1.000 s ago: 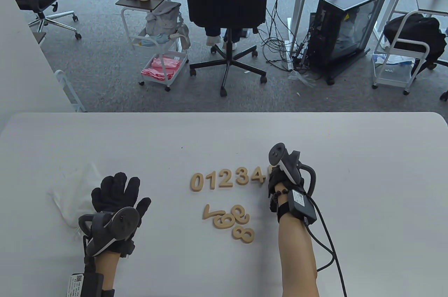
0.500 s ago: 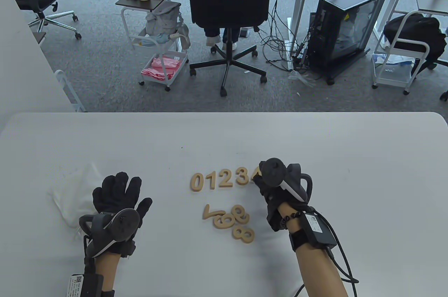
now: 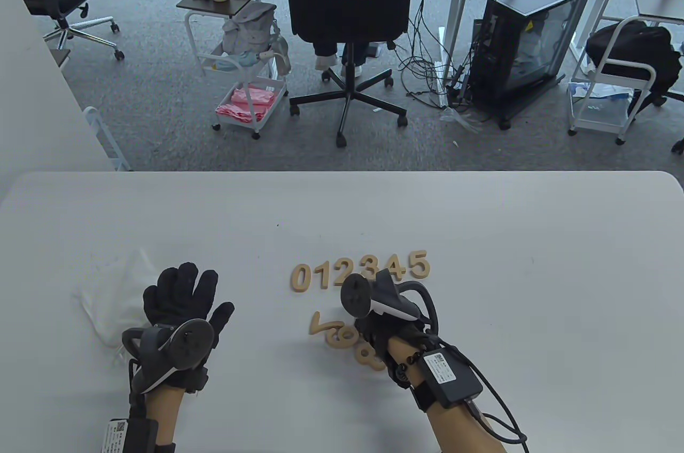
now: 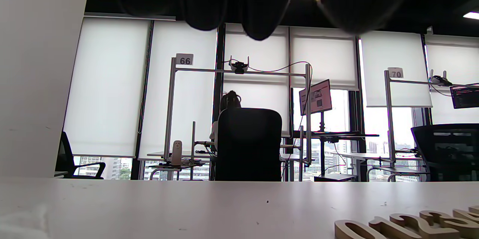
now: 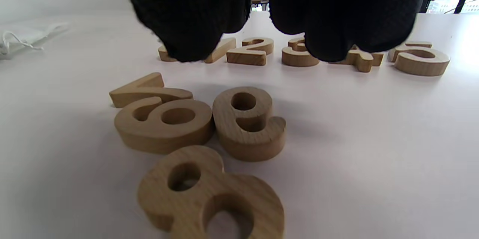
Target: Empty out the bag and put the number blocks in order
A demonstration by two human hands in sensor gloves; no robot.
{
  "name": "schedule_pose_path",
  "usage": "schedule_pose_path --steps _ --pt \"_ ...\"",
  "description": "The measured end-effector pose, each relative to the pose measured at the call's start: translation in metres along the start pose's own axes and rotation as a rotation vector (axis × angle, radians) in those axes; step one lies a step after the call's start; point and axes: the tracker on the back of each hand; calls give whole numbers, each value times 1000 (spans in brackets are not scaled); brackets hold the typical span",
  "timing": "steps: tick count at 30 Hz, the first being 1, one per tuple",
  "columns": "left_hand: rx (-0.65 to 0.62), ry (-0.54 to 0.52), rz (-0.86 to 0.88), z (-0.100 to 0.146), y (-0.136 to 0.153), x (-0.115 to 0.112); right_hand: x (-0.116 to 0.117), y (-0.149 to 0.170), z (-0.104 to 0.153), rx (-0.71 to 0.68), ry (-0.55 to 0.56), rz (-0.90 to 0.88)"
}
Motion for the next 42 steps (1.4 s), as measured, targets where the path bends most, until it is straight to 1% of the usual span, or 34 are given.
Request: schedule_pose_path --steps 2,9,20,24,28,32,34,40,42 --pt "0 -1 -1 0 0 0 8 0 -6 5 -49 17" --pt "1 -3 -2 0 0 0 28 -1 -18 6 -153 42" --pt "1 2 -10 0 -1 1 30 -3 -17 -23 -142 120" --pt "-1 6 -15 0 -1 1 31 -2 -16 -37 -165 148" --pt "-2 7 -17 0 -2 1 34 -4 -15 -67 -98 233" --pt "-1 8 -17 0 -2 1 36 -6 -14 -81 -47 271" --pt "-2 8 -18 0 -2 1 35 -6 -15 -80 -42 263" --pt "2 5 -11 0 -2 1 37 11 -13 -49 -22 125" --pt "1 6 -12 0 -2 1 35 20 -10 -33 -4 41"
Point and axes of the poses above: the tracker on the back of each hand, its own y axis roughly to the little-finger side, its own z axis roughly from the fingertips to the wrist, x = y × z, and after that the axes turned 10 degrees about y, right-handed
